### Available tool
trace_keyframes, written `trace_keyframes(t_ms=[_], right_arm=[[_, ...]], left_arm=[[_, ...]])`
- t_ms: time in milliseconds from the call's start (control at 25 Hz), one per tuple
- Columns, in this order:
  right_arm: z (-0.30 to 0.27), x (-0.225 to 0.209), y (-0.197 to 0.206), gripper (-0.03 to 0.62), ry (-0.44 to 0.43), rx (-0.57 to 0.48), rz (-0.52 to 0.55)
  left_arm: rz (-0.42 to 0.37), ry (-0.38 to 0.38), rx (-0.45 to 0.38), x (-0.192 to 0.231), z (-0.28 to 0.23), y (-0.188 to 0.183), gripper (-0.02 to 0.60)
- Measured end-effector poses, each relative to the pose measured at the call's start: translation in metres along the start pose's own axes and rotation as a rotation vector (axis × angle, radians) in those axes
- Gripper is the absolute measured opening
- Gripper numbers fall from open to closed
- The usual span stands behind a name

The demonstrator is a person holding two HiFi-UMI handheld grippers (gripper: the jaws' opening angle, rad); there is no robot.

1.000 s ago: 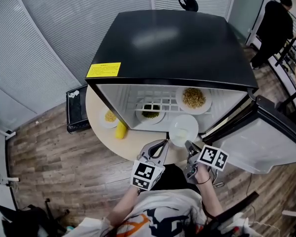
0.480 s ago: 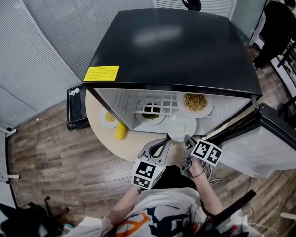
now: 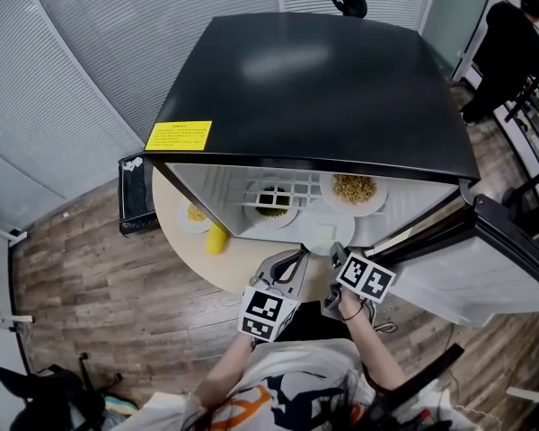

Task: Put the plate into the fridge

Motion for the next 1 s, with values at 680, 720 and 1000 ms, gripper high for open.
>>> trace_keyframes(t_ms=[680,720,1000], right_arm=[[-0.025,0.01,-0.021,0.086,0.143,-0.136,0.089],[-0.026,0.008,-0.021,0.092,0.154,-0.132,0.106],[-0.035,0.002,-0.022,0.151,0.251,-0.081,0.275]], left_arm=[[0.014,-0.009,0.007,0.01,-0.008,-0.002,0.012],[0.014,-0.01,0.008,0.01,-0.008,-0.002,0.012],[0.024,-0.019,0.013,0.016,-0.009,0.001,0.012]])
Point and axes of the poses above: the fingertips, and each gripper's own axes: z backward along the fingers, x to its left, y out of its underside, the point moved 8 cm from there along z, backward along the fingers, and after that the axes turned 1 degree about y, right-handed, at the moved point
